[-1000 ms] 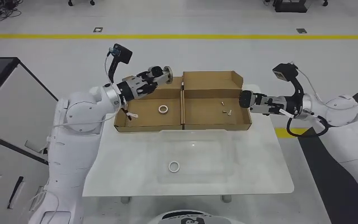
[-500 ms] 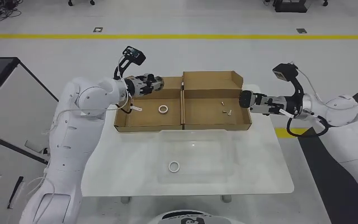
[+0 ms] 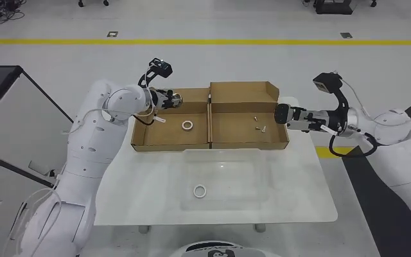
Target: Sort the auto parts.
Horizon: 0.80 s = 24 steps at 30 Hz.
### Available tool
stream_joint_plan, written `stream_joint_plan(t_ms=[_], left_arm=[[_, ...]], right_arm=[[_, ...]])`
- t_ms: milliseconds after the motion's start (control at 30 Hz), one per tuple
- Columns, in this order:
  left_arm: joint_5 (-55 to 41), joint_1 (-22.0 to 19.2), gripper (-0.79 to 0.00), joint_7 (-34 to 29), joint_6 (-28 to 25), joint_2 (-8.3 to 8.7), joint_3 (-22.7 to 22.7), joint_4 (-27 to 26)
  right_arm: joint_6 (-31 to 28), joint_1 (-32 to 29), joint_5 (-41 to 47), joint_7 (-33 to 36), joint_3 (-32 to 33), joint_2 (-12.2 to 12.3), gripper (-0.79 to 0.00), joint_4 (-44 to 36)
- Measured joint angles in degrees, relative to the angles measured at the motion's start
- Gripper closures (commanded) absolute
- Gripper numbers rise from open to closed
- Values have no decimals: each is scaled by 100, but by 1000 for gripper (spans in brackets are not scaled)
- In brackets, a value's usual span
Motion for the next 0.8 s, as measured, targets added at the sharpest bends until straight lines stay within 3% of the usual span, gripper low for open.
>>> stream_joint_plan(t_ms=[167, 300, 633, 800], left_arm=[[14, 42, 0, 35, 17, -1, 34, -5], [581, -21, 0, 0, 415, -54, 439, 207], [1079, -902, 0, -216, 1163, -523, 1913, 1736], [913, -1186, 0, -49, 1322, -772, 2327, 2494]], right_arm=[[0, 0, 0, 0, 0, 0, -785, 0], [0, 0, 0, 0, 0, 0, -785, 0], [0, 0, 0, 0, 0, 0, -785, 0], [0, 0, 0, 0, 0, 0, -785, 0]])
